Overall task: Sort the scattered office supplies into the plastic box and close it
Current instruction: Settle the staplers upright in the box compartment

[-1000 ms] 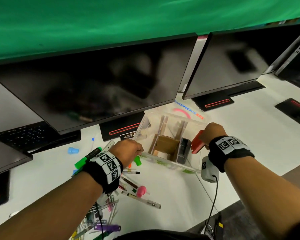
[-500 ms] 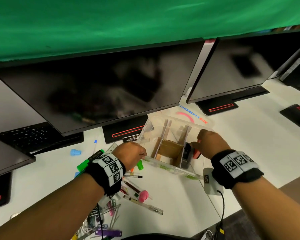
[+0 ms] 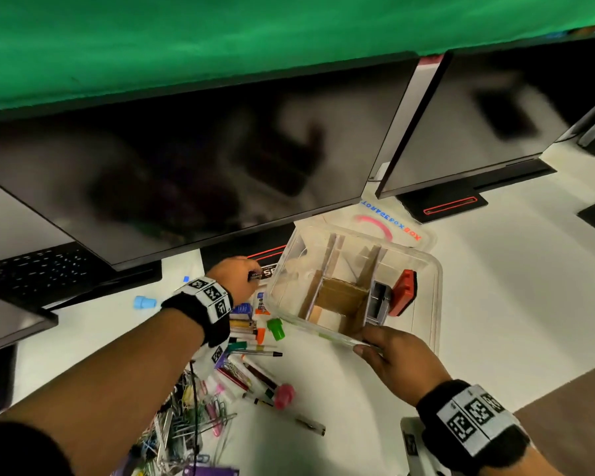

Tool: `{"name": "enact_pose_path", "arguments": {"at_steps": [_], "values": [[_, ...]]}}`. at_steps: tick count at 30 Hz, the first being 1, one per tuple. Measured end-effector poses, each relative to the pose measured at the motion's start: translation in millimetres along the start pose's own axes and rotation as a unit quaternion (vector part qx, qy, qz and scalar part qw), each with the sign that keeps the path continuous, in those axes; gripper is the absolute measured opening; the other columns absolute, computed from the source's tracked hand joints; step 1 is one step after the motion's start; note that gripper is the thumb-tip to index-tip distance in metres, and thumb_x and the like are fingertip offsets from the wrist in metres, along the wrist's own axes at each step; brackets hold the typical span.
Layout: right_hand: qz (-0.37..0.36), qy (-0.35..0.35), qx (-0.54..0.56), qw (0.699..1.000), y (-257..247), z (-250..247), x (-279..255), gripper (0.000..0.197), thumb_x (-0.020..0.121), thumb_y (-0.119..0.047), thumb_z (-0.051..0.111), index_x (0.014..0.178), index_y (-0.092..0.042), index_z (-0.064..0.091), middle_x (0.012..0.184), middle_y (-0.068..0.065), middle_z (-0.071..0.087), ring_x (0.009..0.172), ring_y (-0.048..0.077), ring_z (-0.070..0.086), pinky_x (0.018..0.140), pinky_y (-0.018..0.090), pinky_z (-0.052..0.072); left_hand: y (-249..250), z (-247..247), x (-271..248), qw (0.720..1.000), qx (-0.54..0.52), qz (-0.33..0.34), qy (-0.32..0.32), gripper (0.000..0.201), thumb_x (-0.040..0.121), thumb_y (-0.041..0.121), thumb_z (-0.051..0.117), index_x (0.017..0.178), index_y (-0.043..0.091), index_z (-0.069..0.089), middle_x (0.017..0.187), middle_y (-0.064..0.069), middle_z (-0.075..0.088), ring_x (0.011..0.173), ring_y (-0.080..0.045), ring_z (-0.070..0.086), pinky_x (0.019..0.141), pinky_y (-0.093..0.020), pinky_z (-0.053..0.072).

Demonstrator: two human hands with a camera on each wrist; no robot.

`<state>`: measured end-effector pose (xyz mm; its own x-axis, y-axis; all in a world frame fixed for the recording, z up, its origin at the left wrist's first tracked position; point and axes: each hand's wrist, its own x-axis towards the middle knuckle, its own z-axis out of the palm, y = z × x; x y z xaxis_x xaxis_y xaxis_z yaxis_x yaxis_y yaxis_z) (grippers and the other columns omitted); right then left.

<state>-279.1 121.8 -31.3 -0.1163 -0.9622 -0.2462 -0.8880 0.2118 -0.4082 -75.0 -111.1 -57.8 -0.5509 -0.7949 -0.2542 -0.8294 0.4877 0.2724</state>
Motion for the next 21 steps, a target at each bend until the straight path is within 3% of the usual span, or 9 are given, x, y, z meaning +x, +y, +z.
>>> {"name": "enact_pose_path", "arguments": {"at_steps": [3, 9, 18, 21], "values": [[-0.003, 0.002, 0.004, 1.000, 1, 0, 1, 0.026, 0.094, -0.042, 0.043, 0.116, -0.036, 0.057, 0.115, -0.014, 0.063, 0.102, 0.013, 0.060, 0.074, 0.018, 0.036, 2, 19, 22, 0.998, 0.028, 0.000, -0.049, 0.041, 0.084, 0.032, 0.063, 0.124, 0.023, 0.057, 0.126, -0.003, 0.059, 0.114, -0.023, 0.057, 0.097, -0.036, 0.049], [-0.013, 0.013, 0.019, 1.000, 4, 2, 2, 0.024, 0.094, -0.042, 0.044, 0.113, -0.033, 0.057, 0.109, -0.012, 0.064, 0.098, 0.014, 0.060, 0.074, 0.019, 0.038, 3, 42, 46, 0.996, 0.042, -0.037, -0.076, 0.067, 0.079, 0.035, 0.068, 0.138, 0.021, 0.040, 0.138, -0.007, 0.051, 0.126, -0.028, 0.050, 0.104, -0.039, 0.044], [-0.018, 0.011, -0.001, 1.000, 2, 2, 4, 0.025, 0.095, -0.042, 0.042, 0.105, -0.023, 0.055, 0.103, -0.005, 0.063, 0.093, 0.019, 0.059, 0.071, 0.023, 0.037, 1, 50, 46, 0.994, 0.073, -0.016, -0.074, 0.060, 0.085, 0.036, 0.057, 0.139, 0.016, 0.037, 0.138, -0.011, 0.044, 0.129, -0.031, 0.043, 0.104, -0.045, 0.042], [-0.009, 0.004, -0.007, 1.000, 2, 2, 4, 0.025, 0.095, -0.042, 0.041, 0.107, -0.025, 0.055, 0.105, -0.006, 0.063, 0.096, 0.019, 0.059, 0.075, 0.026, 0.042, 4, 36, 36, 0.997, 0.058, -0.039, -0.034, 0.054, 0.090, 0.035, 0.050, 0.139, 0.018, 0.037, 0.133, -0.010, 0.047, 0.124, -0.029, 0.045, 0.099, -0.043, 0.044]]}}
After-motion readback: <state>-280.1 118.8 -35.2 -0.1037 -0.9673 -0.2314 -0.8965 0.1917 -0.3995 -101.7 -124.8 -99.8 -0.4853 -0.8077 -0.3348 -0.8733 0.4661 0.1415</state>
